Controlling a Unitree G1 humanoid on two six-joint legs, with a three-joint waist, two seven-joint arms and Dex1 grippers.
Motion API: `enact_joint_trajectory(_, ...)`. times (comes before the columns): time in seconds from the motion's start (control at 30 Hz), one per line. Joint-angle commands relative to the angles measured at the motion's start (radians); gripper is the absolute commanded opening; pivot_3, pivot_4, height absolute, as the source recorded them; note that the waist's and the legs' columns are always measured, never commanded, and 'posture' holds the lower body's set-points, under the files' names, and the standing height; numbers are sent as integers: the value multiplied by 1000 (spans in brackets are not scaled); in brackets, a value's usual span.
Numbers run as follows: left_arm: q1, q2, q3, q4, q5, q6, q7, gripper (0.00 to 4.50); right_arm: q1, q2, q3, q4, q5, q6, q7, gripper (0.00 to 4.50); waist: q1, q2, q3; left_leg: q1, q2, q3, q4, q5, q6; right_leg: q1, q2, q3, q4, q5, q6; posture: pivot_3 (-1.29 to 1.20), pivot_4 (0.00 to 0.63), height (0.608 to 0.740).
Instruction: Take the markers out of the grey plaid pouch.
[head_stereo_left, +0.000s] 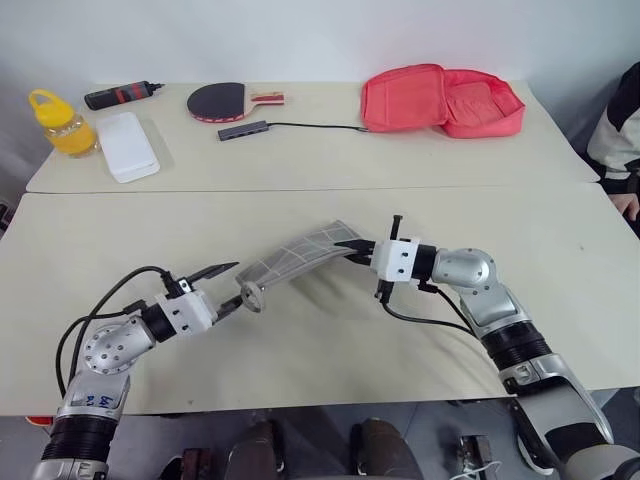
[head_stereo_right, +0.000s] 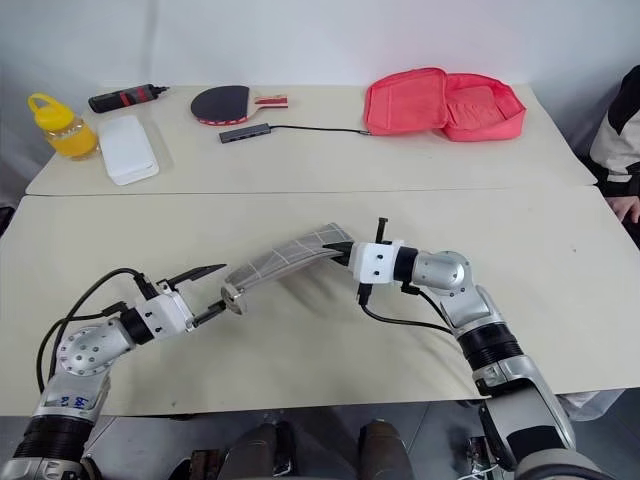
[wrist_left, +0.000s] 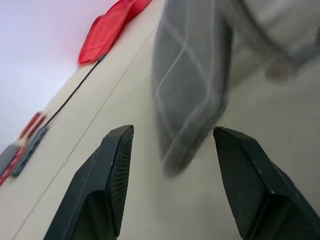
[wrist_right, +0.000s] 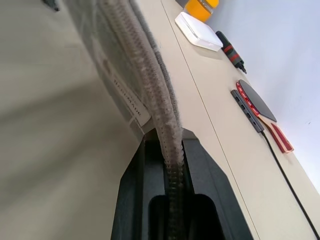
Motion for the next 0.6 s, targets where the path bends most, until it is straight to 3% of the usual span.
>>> enact_joint_trajectory(0.03,9,2,4,-27,-43,-20,-9,2713,2,-1,-19,-49,14,-10,-3,0,0,0,0,0,0,0,0,0,0,0,0,0,0,0,0,0,150,740)
enact_joint_trajectory(0.17,-2,-7,-5,-35,-81,-2,-30,2713,1,-1,-15,-46,7,-17,-4,0,1,0,0,0,0,0,0,0,0,0,0,0,0,0,0,0,150,740)
enact_joint_trajectory(0.27,-3,-14,-14,-41,-84,-9,-34,2116,0,2,-14,-45,6,-18,-4,0,1,0,0,0,0,0,0,0,0,0,0,0,0,0,0,0,150,740)
enact_joint_trajectory(0.47,1,-29,-18,-47,-77,-12,-30,149,-3,1,-8,-36,-6,-30,-3,0,1,0,0,0,0,0,0,0,0,0,0,0,0,0,0,0,150,740)
enact_joint_trajectory(0.6,-4,-24,-12,-35,-48,-19,-14,42,-5,7,-10,-29,-9,-25,-6,0,1,0,0,0,0,0,0,0,0,0,0,0,0,0,0,0,150,740)
